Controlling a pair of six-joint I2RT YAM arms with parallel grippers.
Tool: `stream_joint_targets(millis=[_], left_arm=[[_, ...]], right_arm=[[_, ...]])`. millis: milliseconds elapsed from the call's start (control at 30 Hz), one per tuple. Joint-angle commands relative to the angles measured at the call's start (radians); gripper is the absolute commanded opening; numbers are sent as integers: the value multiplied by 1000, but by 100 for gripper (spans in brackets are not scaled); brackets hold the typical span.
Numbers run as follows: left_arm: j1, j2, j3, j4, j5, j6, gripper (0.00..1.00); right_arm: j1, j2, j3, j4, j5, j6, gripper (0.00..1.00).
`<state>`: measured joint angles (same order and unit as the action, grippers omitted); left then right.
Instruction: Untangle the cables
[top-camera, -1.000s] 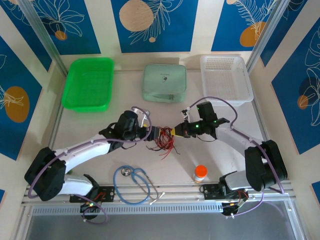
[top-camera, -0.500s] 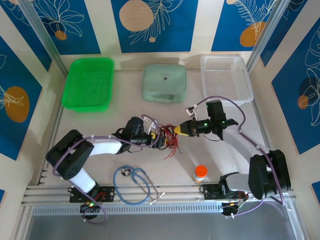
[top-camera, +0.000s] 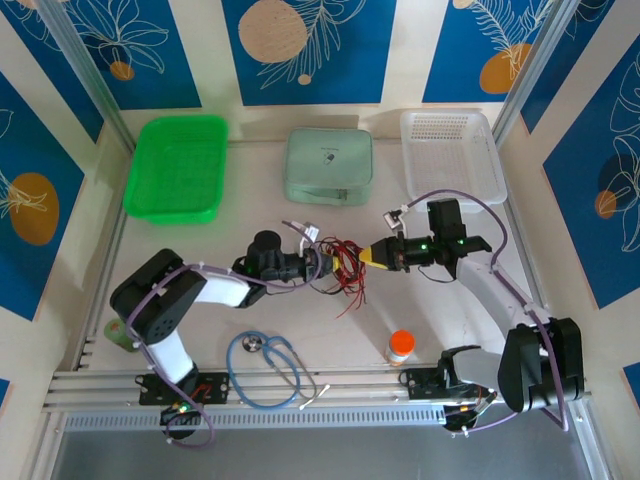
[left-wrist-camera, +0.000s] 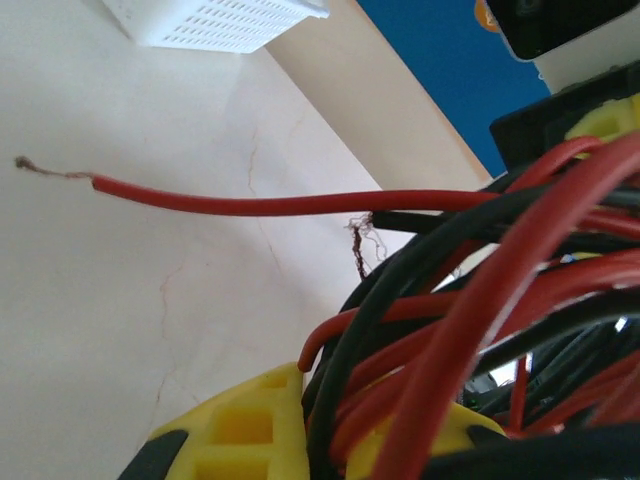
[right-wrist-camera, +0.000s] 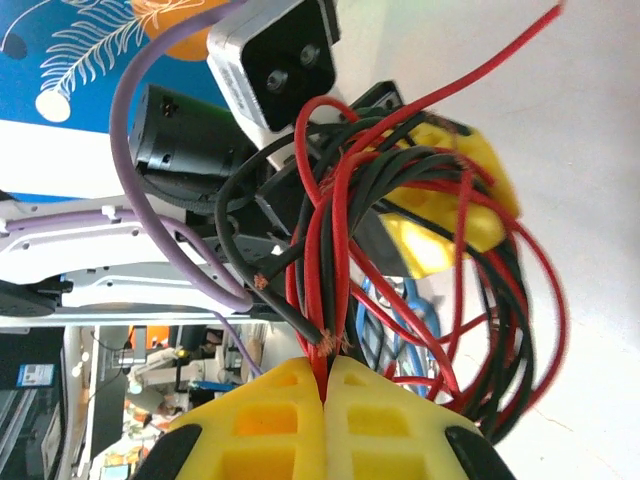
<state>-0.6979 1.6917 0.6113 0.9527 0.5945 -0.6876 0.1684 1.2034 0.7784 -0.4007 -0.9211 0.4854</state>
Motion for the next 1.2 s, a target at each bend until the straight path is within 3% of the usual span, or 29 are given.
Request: stream_joint_targets(millis=[0, 167, 333, 500, 767, 967, 1167], left_arm=[[13, -181, 3, -117, -29, 65, 0], [14, -452, 60, -615, -177, 264, 0], [15, -525, 137, -859, -188, 333, 0], [15, -467, 162, -902, -212, 320, 0], [16, -427, 160, -994, -556, 239, 0], [38, -459, 132, -1058, -699, 200, 32], [43, -428, 104, -1053, -708, 178, 34]], right_arm=[[-18, -31, 34, -137, 72, -62, 0], [-5, -34, 75, -283, 311, -156, 0], [89, -22, 126, -344, 572, -195, 0], [240, 24, 196, -384, 722, -215, 0], [262, 139, 212, -456, 972, -103, 0], [196, 162, 172, -444, 1074, 13, 0], [136, 177, 142, -417, 1130, 68, 0]])
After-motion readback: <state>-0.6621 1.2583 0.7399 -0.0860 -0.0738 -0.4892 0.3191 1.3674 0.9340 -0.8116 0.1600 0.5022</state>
